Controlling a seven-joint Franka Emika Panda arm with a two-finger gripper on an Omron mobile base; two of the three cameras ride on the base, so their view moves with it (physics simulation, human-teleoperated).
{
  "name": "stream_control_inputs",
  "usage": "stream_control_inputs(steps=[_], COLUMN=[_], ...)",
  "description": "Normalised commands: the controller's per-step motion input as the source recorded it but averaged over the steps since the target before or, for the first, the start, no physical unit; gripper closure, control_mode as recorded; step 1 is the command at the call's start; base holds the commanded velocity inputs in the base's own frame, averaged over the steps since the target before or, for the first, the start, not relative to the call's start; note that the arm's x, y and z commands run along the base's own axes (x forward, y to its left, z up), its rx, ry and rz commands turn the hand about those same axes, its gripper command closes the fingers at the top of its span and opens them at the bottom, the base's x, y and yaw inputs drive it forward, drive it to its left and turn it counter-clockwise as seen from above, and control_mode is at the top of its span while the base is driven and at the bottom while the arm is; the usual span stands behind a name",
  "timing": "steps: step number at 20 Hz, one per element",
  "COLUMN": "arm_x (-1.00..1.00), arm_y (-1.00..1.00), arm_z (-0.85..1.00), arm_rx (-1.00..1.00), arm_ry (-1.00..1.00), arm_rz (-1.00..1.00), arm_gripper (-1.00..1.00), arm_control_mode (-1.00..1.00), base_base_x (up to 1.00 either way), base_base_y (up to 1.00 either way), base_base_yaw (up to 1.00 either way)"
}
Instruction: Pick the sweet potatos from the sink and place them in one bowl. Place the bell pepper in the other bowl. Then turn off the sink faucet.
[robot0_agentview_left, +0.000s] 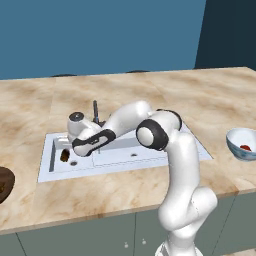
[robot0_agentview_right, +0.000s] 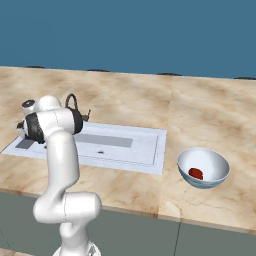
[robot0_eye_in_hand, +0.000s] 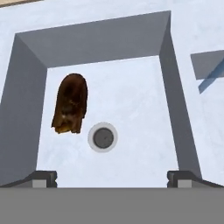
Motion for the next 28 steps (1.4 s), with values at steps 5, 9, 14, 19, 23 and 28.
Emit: stream_control_inputs(steps=[5, 9, 14, 19, 23, 28], arm_x=[0.14, 0.04, 0.13, 0.14, 0.31, 0.3], arm_y=[0.1, 0.05, 0.15, 0.19, 0.19, 0.09], arm_z=[-0.23, -0.09, -0.02, -0.06, 0.0, 0.0], arm_rx=[0.06, 0.11, 0.14, 0.09, 0.03, 0.0], arm_ry=[-0.06, -0.08, -0.09, 0.0, 0.08, 0.19], arm_rz=[0.04, 0.04, 0.02, -0.02, -0.08, -0.11], arm_gripper=[-1.0, -1.0, -1.0, -1.0, -1.0, -1.0], arm_control_mode=[-1.0, -1.0, -1.0, -1.0, -1.0, -1.0], base_base_x=[0.0, 0.0, 0.0, 0.0, 0.0, 0.0], base_base_y=[0.0, 0.0, 0.0, 0.0, 0.0, 0.0], base_base_yaw=[0.0, 0.0, 0.0, 0.0, 0.0, 0.0])
